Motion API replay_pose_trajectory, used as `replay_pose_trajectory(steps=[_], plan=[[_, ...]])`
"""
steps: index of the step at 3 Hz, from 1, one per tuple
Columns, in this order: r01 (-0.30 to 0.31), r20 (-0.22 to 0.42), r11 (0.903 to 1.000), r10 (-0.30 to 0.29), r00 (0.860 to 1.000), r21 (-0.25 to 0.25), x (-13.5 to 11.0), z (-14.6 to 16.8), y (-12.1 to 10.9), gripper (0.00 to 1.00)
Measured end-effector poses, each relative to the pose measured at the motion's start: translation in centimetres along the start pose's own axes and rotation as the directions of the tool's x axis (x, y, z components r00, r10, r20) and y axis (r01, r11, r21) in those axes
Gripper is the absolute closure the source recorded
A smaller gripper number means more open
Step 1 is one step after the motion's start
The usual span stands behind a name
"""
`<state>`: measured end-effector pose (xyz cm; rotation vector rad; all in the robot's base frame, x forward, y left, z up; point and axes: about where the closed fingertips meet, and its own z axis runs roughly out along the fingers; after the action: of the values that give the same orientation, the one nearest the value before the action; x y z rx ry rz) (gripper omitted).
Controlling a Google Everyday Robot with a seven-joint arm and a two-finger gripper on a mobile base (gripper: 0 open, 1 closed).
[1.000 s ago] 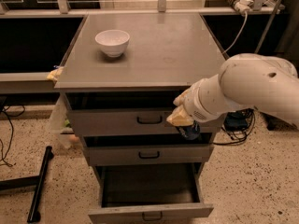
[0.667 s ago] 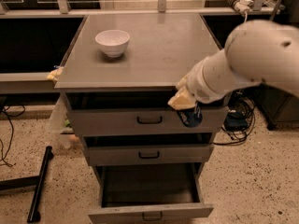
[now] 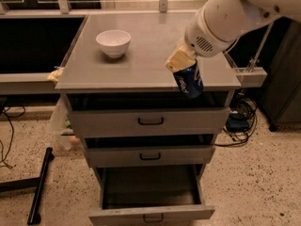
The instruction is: Pick pepsi can from bottom drawer and place on counter
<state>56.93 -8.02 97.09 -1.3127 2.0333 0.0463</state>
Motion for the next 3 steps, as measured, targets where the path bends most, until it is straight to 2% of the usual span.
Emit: replay_pose_trajectory(steps=[1, 2, 3], plan=[[0.0, 0.002, 1.0, 0.0, 1.0, 0.004, 0.0, -0.1, -0.1, 1.0], [-0.025, 0.019, 0.9995, 0.025, 1.0, 0.02, -0.2, 0.9, -1.4, 1.0], [-0.031, 0.056, 0.999, 0.029, 0.998, 0.031, -1.6, 3.2, -4.0, 1.0]])
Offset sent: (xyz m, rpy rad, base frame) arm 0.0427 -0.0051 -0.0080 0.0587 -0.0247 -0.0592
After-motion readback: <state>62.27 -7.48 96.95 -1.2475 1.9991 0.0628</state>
